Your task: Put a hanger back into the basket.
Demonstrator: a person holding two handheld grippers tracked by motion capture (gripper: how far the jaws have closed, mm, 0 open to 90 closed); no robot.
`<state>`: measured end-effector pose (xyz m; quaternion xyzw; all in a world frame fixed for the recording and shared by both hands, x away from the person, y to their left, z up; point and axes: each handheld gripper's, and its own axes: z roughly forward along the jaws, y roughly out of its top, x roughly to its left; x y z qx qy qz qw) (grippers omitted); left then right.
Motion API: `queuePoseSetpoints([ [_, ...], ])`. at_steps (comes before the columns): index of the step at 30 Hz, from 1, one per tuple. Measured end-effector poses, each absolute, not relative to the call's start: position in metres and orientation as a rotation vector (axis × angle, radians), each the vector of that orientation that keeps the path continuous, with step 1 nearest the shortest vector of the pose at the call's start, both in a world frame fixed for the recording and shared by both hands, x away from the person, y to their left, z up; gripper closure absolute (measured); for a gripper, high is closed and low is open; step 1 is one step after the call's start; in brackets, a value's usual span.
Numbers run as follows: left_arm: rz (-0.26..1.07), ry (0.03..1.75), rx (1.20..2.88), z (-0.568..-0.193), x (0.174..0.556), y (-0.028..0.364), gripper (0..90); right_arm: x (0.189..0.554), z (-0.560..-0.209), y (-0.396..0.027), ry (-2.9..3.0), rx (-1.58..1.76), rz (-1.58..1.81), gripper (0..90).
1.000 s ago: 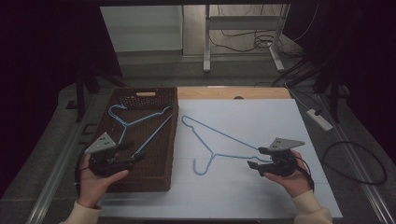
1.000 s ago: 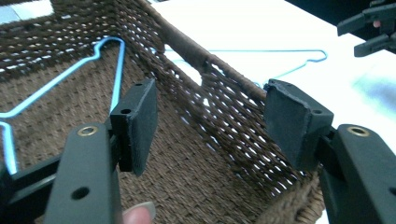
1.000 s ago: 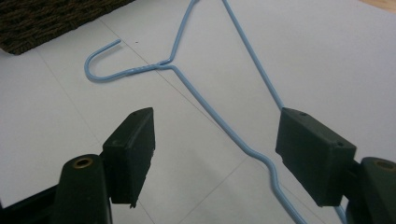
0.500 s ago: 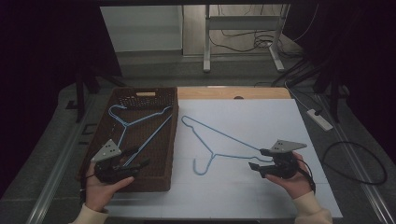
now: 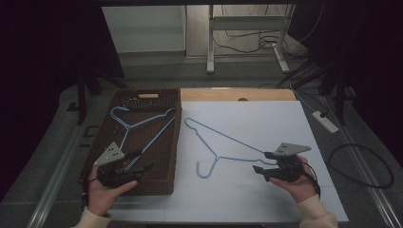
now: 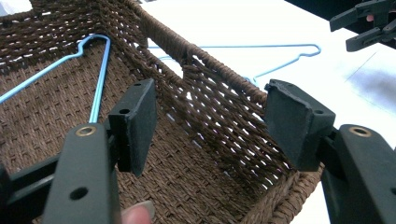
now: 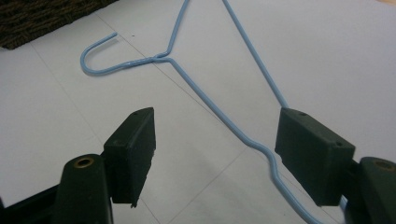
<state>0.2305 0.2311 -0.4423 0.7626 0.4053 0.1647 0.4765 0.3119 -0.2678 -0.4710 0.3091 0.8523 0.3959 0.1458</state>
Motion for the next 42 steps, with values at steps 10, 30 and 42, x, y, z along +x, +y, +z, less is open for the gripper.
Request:
queuePoseSetpoints([
  [10,0.395,0.978,1.869,-0.442,0.230,0.227,36.1,0.311,-0.472,-0.266,2.464,0.894,1.148,33.3],
  [30,0.373,0.943,1.884,-0.443,0.229,0.223,36.0,0.314,-0.472,-0.247,2.514,0.938,1.121,38.2],
  [42,0.376,0.953,1.883,-0.444,0.229,0.226,36.0,0.330,-0.470,-0.204,2.580,0.913,1.097,66.7],
])
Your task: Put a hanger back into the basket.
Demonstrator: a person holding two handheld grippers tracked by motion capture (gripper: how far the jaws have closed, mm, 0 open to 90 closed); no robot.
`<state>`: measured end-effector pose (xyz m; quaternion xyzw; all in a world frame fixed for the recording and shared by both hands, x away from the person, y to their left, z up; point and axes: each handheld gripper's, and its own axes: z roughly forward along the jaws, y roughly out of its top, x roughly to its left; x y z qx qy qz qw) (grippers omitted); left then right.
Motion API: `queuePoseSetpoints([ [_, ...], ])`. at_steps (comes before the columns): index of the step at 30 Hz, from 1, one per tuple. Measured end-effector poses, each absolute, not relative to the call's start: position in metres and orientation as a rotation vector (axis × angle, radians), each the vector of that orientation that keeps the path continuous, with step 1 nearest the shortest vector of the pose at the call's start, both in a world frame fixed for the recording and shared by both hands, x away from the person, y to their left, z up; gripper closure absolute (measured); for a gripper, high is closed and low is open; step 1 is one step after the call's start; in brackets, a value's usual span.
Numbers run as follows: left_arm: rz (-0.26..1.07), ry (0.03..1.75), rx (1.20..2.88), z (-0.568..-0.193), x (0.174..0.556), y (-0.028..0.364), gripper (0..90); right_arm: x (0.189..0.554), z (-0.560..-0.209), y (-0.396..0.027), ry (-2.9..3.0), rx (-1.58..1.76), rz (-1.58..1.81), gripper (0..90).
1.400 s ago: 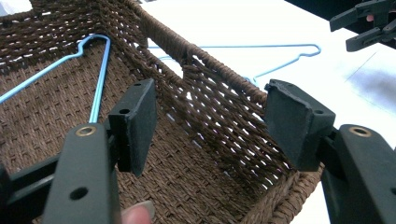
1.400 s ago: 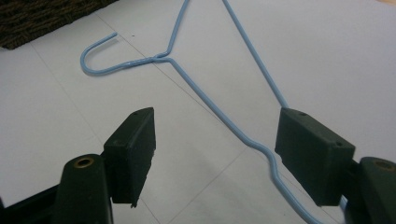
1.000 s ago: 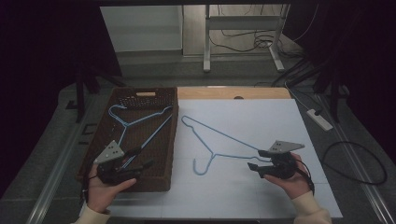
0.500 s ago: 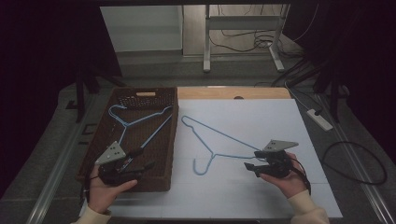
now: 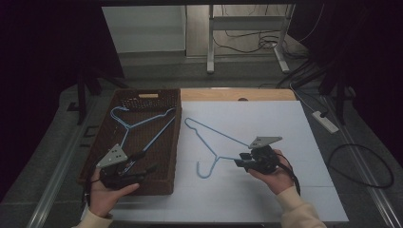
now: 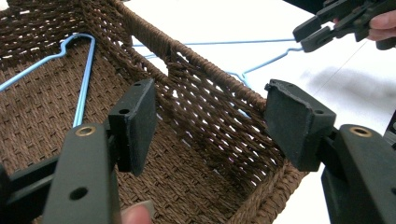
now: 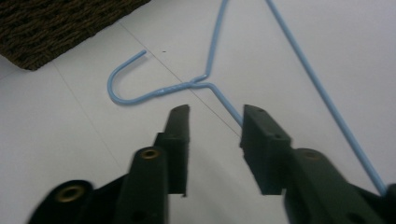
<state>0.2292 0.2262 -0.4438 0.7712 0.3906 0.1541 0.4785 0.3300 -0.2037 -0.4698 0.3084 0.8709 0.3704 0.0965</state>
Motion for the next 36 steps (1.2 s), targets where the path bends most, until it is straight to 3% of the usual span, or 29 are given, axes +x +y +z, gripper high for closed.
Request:
queuePoseSetpoints([
  [4,0.380,0.955,1.880,-0.444,0.229,0.227,36.0,0.335,-0.470,-0.185,2.613,0.886,1.066,78.4],
  [11,0.377,0.955,1.887,-0.445,0.229,0.226,36.0,0.339,-0.471,-0.169,2.649,0.864,1.055,90.0],
  [24,0.378,0.955,1.889,-0.444,0.229,0.225,36.0,0.351,-0.477,-0.161,2.671,0.841,0.961,90.0],
  [36,0.374,0.956,1.893,-0.445,0.230,0.225,36.1,0.390,-0.498,-0.226,2.610,1.085,0.689,90.0],
])
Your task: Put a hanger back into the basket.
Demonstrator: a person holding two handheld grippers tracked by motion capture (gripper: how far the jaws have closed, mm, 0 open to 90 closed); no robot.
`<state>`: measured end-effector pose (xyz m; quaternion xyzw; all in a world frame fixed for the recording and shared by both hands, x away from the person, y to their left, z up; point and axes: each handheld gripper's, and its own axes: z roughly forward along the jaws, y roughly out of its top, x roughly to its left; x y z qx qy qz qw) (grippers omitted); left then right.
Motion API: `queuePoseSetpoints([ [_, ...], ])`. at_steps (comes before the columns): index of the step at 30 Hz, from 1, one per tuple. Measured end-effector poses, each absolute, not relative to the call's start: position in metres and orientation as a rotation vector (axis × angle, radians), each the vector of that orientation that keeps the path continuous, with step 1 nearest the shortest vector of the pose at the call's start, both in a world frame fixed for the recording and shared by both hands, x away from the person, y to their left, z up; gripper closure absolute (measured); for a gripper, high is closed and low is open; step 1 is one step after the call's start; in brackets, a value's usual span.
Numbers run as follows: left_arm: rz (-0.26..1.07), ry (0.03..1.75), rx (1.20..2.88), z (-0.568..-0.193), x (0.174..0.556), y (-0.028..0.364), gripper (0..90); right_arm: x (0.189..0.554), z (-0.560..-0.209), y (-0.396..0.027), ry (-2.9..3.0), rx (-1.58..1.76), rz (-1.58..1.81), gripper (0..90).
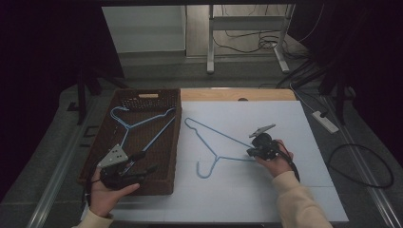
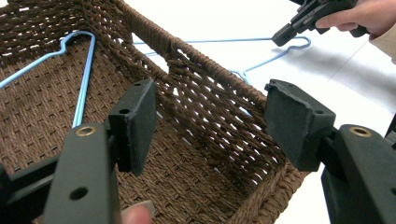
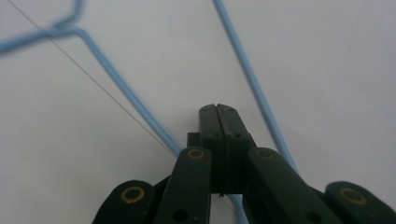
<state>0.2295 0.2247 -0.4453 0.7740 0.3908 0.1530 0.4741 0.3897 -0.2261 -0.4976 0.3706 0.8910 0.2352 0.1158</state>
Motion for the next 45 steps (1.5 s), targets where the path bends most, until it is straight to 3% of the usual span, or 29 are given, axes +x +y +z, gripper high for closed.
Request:
queuePoseSetpoints([
  [11,0.371,0.952,1.900,-0.446,0.230,0.222,36.2,0.379,-0.500,-0.263,2.601,1.141,0.624,90.0],
  [19,0.373,0.952,1.901,-0.446,0.230,0.222,36.3,0.344,-0.500,-0.273,2.709,1.158,0.696,90.0],
  [28,0.369,0.953,1.904,-0.446,0.231,0.221,36.4,0.292,-0.504,-0.268,2.827,1.094,0.800,90.0],
  [45,0.364,0.952,1.908,-0.448,0.232,0.221,36.4,0.263,-0.511,-0.220,2.986,0.913,0.903,90.0],
])
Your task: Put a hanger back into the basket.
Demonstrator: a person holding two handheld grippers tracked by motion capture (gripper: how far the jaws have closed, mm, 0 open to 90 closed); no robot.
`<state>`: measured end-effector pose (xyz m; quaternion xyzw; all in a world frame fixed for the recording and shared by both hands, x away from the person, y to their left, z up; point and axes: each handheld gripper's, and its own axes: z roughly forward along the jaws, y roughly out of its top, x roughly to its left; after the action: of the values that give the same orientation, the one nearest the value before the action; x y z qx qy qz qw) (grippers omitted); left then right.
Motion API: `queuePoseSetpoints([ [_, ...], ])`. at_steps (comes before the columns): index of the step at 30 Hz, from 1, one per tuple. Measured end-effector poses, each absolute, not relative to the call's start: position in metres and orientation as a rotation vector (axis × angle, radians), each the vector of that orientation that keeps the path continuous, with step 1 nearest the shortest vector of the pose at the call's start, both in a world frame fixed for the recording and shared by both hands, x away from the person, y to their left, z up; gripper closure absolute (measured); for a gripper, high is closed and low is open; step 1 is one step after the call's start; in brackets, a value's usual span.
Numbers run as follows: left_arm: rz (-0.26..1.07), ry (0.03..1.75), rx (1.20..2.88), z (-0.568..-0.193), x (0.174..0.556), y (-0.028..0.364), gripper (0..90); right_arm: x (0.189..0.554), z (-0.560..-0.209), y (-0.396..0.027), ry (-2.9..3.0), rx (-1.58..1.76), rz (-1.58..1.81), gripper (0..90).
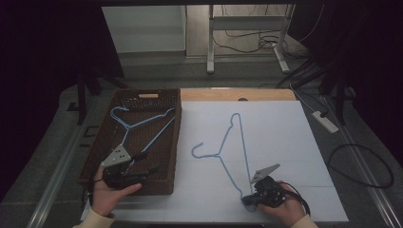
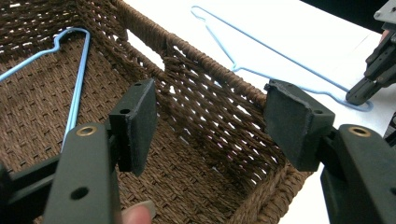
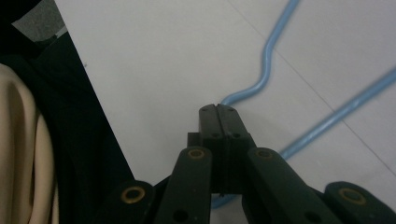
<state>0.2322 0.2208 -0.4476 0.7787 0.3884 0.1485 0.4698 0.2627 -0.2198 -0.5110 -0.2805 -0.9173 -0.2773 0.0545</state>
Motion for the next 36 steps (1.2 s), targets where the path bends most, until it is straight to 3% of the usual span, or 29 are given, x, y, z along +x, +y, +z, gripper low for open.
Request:
queuePoseSetpoints([
  [24,0.362,0.954,1.910,-0.448,0.232,0.223,36.4,0.275,-0.519,-0.144,-2.828,-0.622,-0.938,90.0],
  [30,0.362,0.954,1.910,-0.448,0.232,0.224,36.4,0.281,-0.515,-0.149,-2.841,-0.655,-0.972,90.0],
  [36,0.366,0.955,1.909,-0.448,0.232,0.223,36.5,0.328,-0.504,-0.184,-2.903,-0.960,-1.067,90.0],
])
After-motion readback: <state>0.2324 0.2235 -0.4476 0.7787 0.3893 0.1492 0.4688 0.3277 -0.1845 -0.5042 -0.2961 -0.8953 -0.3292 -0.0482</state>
